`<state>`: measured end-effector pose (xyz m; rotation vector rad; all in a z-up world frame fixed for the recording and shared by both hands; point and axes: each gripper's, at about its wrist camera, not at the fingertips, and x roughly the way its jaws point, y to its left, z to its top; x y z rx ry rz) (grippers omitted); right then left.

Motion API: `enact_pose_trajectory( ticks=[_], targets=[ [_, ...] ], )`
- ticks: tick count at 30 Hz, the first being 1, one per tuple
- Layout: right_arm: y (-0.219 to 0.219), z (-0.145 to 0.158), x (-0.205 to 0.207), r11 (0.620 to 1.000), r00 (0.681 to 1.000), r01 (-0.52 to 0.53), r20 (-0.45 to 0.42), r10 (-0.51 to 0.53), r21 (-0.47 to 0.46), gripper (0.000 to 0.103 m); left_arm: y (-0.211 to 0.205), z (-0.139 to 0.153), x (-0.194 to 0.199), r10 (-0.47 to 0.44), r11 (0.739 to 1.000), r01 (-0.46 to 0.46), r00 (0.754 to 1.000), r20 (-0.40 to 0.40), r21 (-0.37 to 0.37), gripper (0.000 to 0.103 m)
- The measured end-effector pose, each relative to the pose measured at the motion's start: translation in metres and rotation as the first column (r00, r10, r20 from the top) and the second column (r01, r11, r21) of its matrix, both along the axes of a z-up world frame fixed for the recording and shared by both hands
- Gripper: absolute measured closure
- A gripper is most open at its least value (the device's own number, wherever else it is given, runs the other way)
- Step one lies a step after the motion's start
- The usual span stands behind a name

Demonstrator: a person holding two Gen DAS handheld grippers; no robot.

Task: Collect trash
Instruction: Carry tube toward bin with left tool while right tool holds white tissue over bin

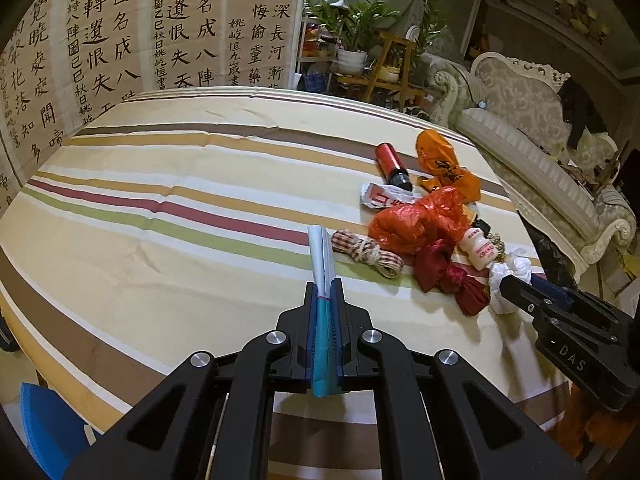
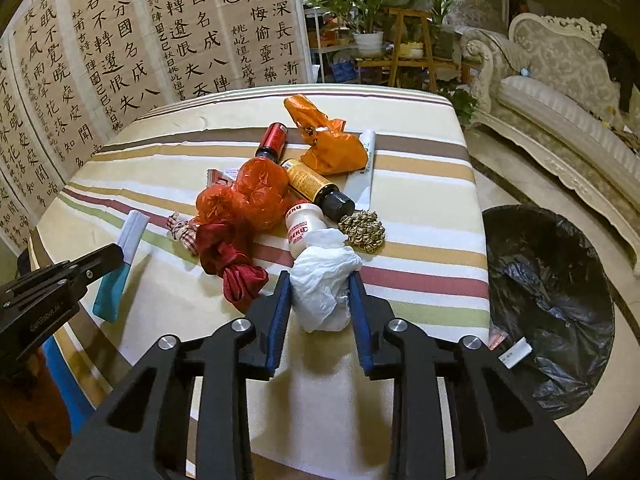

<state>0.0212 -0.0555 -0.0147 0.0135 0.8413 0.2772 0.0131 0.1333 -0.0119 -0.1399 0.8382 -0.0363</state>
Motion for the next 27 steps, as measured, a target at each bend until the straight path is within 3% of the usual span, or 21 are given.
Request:
enact_pose_trajectory(
  ticks=[6, 12, 19, 27],
  targets=[
    [-0.012, 0.013, -0.014, 0.999, 0.997, 0.038, 0.060, -0.038, -0.012, 0.077, -0.017, 0.008, -0.006, -0.039, 0.999, 0.040, 0.999, 0.035, -0.009, 0.096],
    [-0.051, 0.021, -0.026, 0.990, 0.986, 0.136, 0.098, -0.134, -0.019, 0.077, -0.053, 0.019, -0.010, -0.120, 0.992, 0.121, 0.990, 0.073, -0.020, 0.096],
    [-0.111, 0.022, -0.033, 0.961, 0.956, 0.276, 0.105, -0.272, -0.019, 0.077, -0.110, 0.027, -0.007, -0.243, 0.969, 0.247, 0.963, 0.112, -0.019, 0.095],
    [-0.155, 0.012, -0.036, 0.932, 0.928, 0.363, 0.096, -0.360, -0.014, 0.077, -0.172, 0.028, 0.009, -0.354, 0.933, 0.359, 0.927, 0.121, -0.017, 0.095]
  ],
)
